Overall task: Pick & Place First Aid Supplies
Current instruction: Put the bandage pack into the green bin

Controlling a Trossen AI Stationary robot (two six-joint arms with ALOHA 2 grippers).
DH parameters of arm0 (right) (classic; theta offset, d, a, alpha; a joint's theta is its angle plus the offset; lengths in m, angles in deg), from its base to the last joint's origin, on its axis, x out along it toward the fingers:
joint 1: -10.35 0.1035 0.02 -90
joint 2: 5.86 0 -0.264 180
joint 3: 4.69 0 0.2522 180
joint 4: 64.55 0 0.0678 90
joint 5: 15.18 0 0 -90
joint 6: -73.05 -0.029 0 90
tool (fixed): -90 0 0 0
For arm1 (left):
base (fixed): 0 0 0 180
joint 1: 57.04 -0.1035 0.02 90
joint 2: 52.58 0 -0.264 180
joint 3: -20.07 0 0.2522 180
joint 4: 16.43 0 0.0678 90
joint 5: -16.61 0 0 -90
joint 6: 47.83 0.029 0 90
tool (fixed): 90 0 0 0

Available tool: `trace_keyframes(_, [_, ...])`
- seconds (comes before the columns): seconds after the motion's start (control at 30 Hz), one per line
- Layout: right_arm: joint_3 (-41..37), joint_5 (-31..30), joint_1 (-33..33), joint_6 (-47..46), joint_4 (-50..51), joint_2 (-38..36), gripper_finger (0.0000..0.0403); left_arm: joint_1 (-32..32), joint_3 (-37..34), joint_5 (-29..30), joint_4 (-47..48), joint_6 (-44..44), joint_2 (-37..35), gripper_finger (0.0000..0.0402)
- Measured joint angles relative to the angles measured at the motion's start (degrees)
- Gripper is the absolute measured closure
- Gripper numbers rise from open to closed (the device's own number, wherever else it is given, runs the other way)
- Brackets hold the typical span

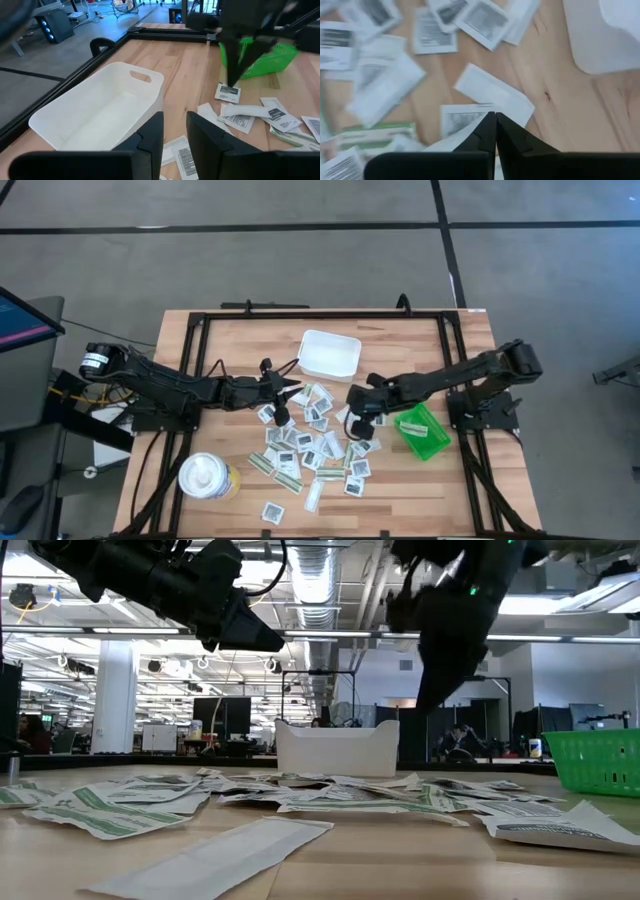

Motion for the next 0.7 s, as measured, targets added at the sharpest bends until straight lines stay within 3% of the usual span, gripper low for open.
trace_keyframes(0.17, [0.02,0.20,2.37,1.49,0.20,1.81,0.0376,0.01,0.00,0.00,-0.03,-0.14,0.00,0.0316])
trace_keyframes(0.5, [0.03,-2.55,-0.95,1.09,1.12,11.74,0.0255,0.06,0.00,0.00,-0.07,-0.28,0.00,0.0316])
trace_keyframes(0.7, [0.02,5.39,-3.39,-0.58,1.65,12.36,0.0206,0.05,0.00,-0.02,-0.18,-0.24,0.00,0.0316])
